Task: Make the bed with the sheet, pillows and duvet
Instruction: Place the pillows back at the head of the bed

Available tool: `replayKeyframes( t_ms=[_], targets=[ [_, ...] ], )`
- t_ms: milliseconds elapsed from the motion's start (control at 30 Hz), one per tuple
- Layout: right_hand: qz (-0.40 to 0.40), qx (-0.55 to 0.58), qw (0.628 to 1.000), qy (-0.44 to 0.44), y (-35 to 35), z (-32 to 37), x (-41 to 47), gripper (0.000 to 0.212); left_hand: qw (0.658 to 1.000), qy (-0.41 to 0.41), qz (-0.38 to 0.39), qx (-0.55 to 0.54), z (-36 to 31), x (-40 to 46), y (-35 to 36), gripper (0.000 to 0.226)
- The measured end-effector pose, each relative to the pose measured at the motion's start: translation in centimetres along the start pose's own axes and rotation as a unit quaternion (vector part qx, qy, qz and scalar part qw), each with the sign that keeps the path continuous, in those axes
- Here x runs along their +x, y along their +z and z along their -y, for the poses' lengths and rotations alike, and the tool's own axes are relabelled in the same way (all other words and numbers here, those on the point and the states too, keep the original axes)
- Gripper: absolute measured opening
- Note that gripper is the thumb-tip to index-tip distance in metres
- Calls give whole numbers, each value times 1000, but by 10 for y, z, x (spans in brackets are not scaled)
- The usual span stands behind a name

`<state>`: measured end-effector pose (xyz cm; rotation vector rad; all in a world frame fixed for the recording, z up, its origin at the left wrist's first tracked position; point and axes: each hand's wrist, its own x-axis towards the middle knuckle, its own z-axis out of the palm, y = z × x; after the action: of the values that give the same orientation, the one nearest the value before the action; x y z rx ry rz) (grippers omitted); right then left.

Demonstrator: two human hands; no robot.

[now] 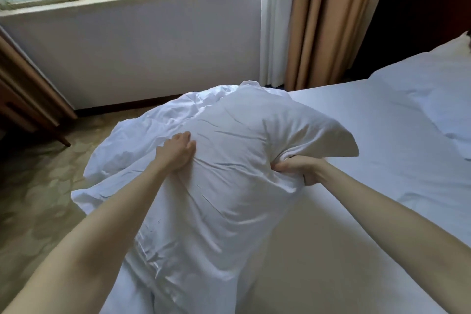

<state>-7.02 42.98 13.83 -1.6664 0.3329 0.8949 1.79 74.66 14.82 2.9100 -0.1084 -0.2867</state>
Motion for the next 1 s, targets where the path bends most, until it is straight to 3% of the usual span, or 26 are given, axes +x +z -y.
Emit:
replayKeyframes(
  t_ms=[167,300,500,567,767,900,1000],
  targets=[
    [-86,-3,996,2,-2,-10,36,39,999,1,17,41,12,44,3,32],
    [-145,-29,989,-9,3,-16,60,32,998,-16,45,38,19,87,9,40],
    [-194,-103,975,24,0,-32,97,37,983,-105,110,-102,42,139,33,104],
    [-186,-123,974,36,0,-35,104,40,976,-119,129,-132,47,145,40,115],
    [-178,-152,966,109,-1,-49,121,38,979,-107,126,-118,33,131,57,104],
    [-205,-87,970,94,11,-61,123,44,983,-96,98,-124,24,111,67,103],
    [-234,-41,968,80,14,-72,114,40,989,-85,66,-100,16,94,66,87]
  ],
)
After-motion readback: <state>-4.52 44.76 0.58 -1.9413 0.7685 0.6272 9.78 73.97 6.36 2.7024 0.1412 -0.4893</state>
